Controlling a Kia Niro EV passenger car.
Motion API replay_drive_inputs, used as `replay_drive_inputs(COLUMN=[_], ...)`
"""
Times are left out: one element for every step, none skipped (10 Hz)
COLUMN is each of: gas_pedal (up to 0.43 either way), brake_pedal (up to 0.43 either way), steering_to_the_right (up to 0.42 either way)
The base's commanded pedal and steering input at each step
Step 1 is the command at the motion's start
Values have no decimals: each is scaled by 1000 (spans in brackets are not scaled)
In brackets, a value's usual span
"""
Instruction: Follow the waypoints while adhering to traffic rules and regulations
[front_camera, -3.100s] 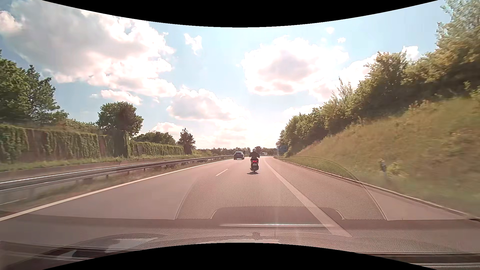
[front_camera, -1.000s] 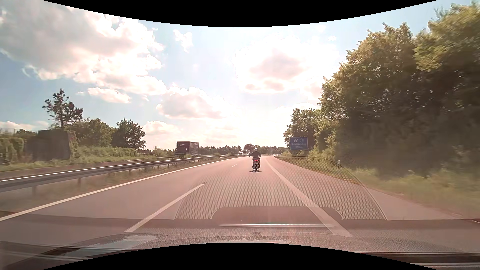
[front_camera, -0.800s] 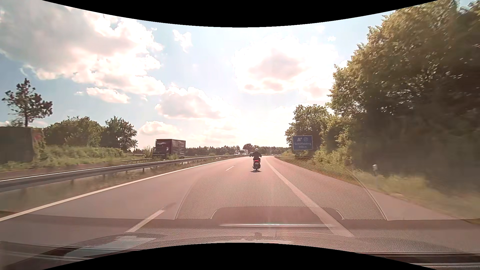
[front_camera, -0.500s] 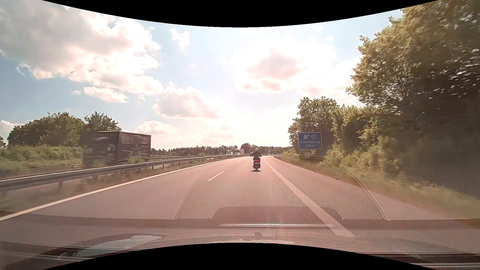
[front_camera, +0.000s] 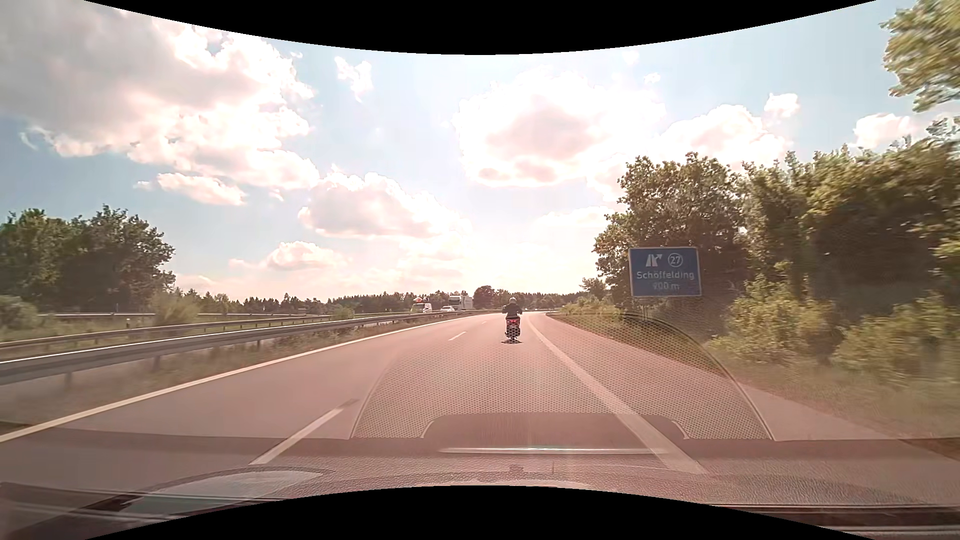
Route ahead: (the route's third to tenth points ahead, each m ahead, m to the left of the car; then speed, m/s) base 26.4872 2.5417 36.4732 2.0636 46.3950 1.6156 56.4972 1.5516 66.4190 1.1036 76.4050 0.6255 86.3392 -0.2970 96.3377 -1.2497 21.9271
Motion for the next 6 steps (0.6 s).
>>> replay_drive_inputs(gas_pedal=[311,311,311,311,311,311], brake_pedal=[12,12,12,12,12,12], steering_to_the_right=[6,5,4,4,4,4])
